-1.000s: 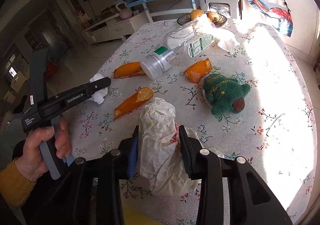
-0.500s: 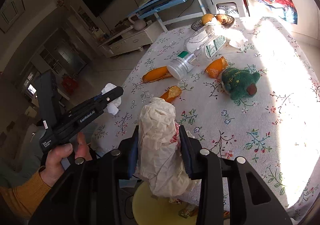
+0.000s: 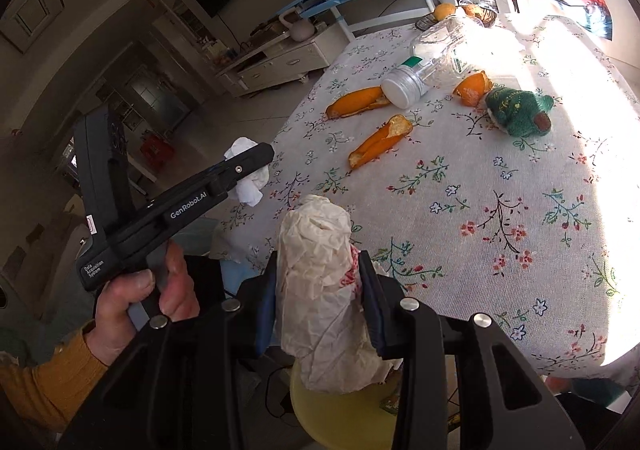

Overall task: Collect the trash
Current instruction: 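Carry the tissue with the left tool while the right tool drops the paper into the yellow basin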

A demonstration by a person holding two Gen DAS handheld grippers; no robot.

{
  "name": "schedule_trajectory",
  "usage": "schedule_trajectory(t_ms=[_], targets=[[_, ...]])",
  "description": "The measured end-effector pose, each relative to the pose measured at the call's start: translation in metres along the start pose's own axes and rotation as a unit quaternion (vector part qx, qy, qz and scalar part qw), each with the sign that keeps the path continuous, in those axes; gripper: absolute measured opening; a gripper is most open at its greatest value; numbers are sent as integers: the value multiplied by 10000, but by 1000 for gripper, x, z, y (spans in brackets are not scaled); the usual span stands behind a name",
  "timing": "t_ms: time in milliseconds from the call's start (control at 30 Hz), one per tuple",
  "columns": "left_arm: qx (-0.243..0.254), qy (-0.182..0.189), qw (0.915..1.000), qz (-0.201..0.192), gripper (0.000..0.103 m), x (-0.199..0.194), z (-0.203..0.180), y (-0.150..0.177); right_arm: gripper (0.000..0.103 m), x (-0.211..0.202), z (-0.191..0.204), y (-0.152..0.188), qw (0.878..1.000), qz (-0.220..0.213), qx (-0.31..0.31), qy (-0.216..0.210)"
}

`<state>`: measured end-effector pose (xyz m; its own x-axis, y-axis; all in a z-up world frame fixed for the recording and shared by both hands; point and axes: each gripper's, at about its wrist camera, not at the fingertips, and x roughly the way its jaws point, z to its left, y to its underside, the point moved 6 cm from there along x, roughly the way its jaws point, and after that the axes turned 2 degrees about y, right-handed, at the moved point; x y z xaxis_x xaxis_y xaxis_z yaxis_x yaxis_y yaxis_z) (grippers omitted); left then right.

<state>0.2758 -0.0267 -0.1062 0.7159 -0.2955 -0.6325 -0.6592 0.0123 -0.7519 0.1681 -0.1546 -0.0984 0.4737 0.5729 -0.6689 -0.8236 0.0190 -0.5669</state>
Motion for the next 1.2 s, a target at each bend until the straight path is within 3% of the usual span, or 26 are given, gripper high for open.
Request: schedule_trajectory(t_ms=[333, 700, 900, 1033, 1200], targets=[[48, 104, 9999, 124, 18, -12, -11, 23, 38, 5, 9, 28, 9996, 281, 32, 44], [464, 249, 9979, 380, 18, -21, -41, 56, 39, 16, 17, 67, 9961, 842, -17, 248], [641, 273, 9964, 480, 18, -28, -50, 70, 47, 19, 15, 78, 9931, 1091, -17, 432], [761, 263, 9953, 528, 18, -31, -55, 77, 59, 11, 10, 74, 9941, 919, 121, 567], [953, 239, 9936, 559, 19, -35, -62, 85, 65, 1, 3, 69, 9950, 696, 270, 664]])
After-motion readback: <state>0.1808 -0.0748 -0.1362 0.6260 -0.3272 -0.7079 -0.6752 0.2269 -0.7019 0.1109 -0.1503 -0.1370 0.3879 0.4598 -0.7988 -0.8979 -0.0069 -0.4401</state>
